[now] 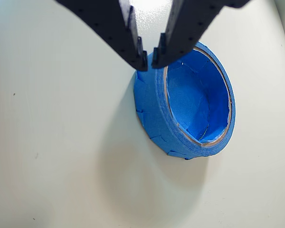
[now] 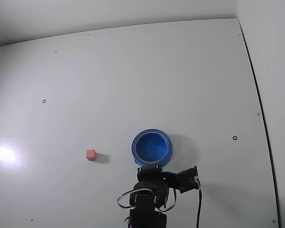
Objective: Grasp a block and put it in the bin.
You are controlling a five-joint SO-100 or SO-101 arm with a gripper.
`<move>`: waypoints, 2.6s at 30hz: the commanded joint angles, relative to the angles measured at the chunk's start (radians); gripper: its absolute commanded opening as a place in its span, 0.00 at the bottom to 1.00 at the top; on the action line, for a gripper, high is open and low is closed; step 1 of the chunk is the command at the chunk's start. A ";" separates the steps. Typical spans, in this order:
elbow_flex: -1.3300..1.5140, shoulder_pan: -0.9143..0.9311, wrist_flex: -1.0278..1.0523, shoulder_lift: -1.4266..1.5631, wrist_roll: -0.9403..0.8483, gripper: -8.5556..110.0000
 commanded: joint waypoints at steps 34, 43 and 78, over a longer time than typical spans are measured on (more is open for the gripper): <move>-0.351 -0.313 0.011 -0.091 -0.913 0.28; -0.793 -0.482 0.011 -0.750 -0.913 0.28; -1.235 -0.753 -0.009 -1.582 -0.807 0.28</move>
